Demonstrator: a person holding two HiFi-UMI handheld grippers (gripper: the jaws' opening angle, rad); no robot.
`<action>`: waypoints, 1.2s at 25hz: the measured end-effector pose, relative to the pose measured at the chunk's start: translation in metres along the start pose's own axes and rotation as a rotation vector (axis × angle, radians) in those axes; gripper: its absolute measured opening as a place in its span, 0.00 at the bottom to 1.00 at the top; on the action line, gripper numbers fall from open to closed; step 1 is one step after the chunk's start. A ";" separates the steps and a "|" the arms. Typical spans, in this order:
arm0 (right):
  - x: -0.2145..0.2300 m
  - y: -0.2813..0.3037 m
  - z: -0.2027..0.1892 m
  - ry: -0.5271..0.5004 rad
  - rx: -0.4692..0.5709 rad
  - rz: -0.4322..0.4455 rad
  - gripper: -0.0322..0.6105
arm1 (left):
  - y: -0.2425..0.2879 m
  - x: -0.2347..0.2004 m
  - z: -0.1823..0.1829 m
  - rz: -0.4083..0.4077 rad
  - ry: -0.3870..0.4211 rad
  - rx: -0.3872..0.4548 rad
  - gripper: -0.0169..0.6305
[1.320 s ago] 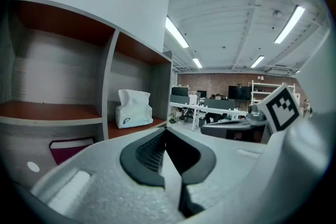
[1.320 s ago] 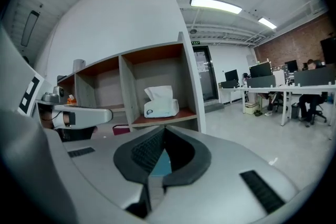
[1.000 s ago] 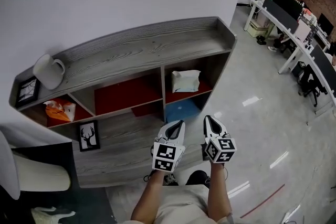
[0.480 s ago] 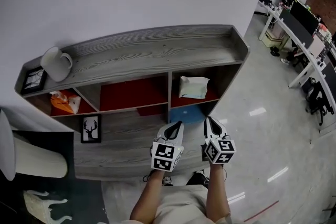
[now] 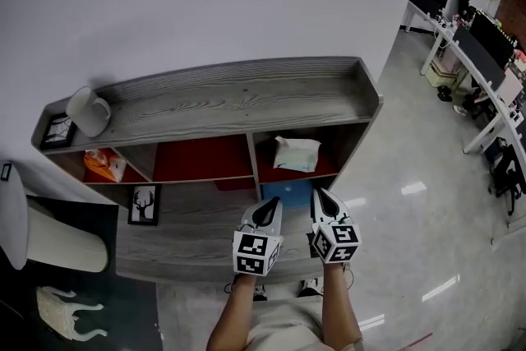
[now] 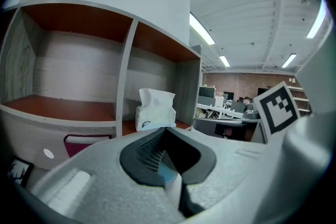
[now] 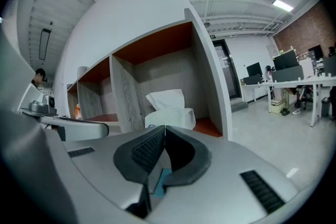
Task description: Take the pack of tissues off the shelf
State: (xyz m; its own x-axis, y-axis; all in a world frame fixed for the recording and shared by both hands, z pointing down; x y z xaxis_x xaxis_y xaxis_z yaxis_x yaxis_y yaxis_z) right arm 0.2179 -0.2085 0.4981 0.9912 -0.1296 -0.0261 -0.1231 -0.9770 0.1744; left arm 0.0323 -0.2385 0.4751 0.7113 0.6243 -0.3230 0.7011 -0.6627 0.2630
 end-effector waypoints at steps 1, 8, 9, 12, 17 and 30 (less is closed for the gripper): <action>0.000 0.001 0.000 -0.010 -0.003 0.015 0.08 | 0.002 0.002 0.000 0.013 -0.011 0.005 0.04; 0.016 0.008 -0.003 -0.036 -0.018 0.092 0.08 | 0.014 0.018 -0.006 0.097 -0.049 0.031 0.04; 0.019 0.009 -0.004 -0.040 -0.023 0.106 0.08 | 0.016 0.020 -0.007 0.106 -0.050 0.030 0.04; 0.026 0.015 -0.007 -0.050 -0.036 0.163 0.08 | 0.019 0.024 -0.011 0.140 -0.061 0.037 0.04; 0.041 0.021 -0.012 -0.079 -0.038 0.220 0.08 | 0.026 0.036 -0.022 0.195 -0.073 0.054 0.04; 0.051 0.060 0.005 -0.122 -0.012 0.185 0.29 | 0.033 0.029 -0.010 0.295 -0.045 0.084 0.04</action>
State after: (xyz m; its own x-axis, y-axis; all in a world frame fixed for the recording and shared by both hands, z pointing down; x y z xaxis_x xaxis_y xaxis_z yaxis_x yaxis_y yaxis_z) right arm 0.2612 -0.2747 0.5024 0.9386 -0.3265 -0.1112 -0.3009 -0.9327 0.1987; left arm 0.0765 -0.2376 0.4833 0.8792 0.3821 -0.2847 0.4569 -0.8456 0.2759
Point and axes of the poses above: the fingertips, and each gripper's own axes: y forward along the fingers, x to its right, z out of its top, the point moved 10 cm from there along -y, backward along the fingers, and after that the axes turned 14 degrees about -y, right-handed, at the moved point
